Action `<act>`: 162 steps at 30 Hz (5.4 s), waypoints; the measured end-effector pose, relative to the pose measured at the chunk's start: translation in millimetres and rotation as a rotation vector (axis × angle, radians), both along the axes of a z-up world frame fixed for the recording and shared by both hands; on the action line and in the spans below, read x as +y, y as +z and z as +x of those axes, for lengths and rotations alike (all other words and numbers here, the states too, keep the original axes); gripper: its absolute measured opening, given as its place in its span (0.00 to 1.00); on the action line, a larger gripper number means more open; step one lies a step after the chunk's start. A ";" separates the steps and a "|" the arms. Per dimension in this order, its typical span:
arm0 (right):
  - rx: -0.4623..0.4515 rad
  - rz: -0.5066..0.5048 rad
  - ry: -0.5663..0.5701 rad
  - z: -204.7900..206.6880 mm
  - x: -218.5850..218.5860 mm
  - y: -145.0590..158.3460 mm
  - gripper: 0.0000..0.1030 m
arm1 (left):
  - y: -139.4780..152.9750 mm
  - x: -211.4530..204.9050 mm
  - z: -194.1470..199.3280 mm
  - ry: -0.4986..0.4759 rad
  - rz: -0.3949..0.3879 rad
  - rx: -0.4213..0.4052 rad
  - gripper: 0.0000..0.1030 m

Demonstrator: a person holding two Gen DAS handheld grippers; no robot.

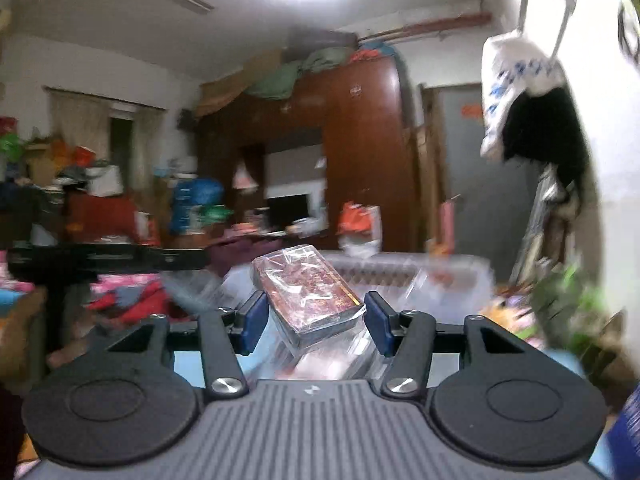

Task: Organize objects
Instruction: 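Carry both held items over the white basket and release them, then grasp the purple-wrapped box with the left gripper while the right grasps the white-pink tissue pack, then lift both held items over the white basket and open both grippers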

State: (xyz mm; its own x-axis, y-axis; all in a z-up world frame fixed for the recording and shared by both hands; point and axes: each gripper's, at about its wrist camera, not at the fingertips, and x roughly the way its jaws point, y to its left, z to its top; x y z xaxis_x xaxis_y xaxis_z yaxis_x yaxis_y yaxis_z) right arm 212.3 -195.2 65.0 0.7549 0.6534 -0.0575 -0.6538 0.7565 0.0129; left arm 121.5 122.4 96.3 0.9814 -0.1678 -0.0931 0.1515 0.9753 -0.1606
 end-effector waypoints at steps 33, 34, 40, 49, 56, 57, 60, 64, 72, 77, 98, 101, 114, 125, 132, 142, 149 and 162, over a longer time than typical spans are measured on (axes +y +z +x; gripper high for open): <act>0.152 -0.095 -0.151 59.1 13.4 20.3 0.55 | -107.0 32.9 -87.8 0.162 0.288 0.243 0.94; 0.152 -0.093 -0.150 59.2 12.9 20.3 0.55 | -108.7 33.8 -85.6 0.159 0.286 0.238 0.89; 0.147 -0.087 -0.166 63.5 12.1 20.0 0.55 | -100.1 14.2 -69.9 0.168 0.269 0.192 0.81; 0.116 -0.164 -0.259 102.3 44.7 31.7 0.55 | 29.0 -41.9 56.2 0.111 0.203 0.072 0.81; 0.012 -0.209 -0.341 105.3 55.8 26.9 1.00 | 14.6 -45.9 118.2 0.125 0.160 0.217 0.90; -0.016 -0.202 -0.367 97.6 53.9 24.7 1.00 | 11.4 -43.1 111.0 0.131 0.152 0.200 0.92; -0.034 -0.146 -0.391 74.8 45.4 22.8 1.00 | 7.2 -35.3 74.0 0.118 0.127 0.135 1.00; -0.047 -0.054 -0.428 19.9 28.4 -3.7 1.00 | -16.2 -26.2 11.6 0.054 0.109 0.063 1.00; 0.197 -0.191 -0.232 20.5 44.7 -38.1 1.00 | -80.0 -36.3 -4.6 -0.044 0.176 0.249 0.99; 0.275 -0.219 -0.180 38.3 62.7 -35.2 0.96 | -94.1 -40.5 -9.7 -0.049 0.204 0.277 0.99; 0.235 -0.166 -0.234 33.1 5.7 -46.1 0.30 | -88.0 -60.1 10.4 -0.037 0.284 0.359 0.75; 0.269 -0.183 -0.204 38.1 8.0 -50.9 0.31 | -92.1 -54.8 10.0 -0.049 0.261 0.367 0.75; 0.367 -0.241 -0.120 47.4 11.9 -61.6 0.62 | -91.5 -51.9 15.2 -0.052 0.227 0.367 0.75; 0.352 -0.325 -0.109 44.9 22.4 -63.1 0.67 | -93.0 -49.9 15.0 -0.059 0.214 0.361 0.75; 0.442 -0.353 -0.079 59.6 27.4 -67.1 0.64 | -93.6 -48.9 14.2 -0.065 0.212 0.360 0.75; 0.165 -0.240 -0.141 2.7 8.6 -46.1 0.63 | -74.0 -40.3 -23.0 -0.048 0.140 0.158 0.74; -0.051 -0.139 -0.205 17.0 23.3 41.0 0.63 | 24.8 -39.4 3.7 -0.021 0.112 0.017 0.75; -0.011 -0.109 -0.242 72.1 34.5 43.1 1.00 | 23.7 -28.1 83.5 0.037 0.085 0.122 1.00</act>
State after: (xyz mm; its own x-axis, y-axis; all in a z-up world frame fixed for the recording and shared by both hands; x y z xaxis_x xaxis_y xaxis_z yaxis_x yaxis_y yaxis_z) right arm 284.4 -160.8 108.1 0.8892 0.4444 -0.1083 -0.4536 0.8873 -0.0829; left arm 205.0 94.3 120.0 0.9673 -0.1178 -0.2246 0.0993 0.9908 -0.0920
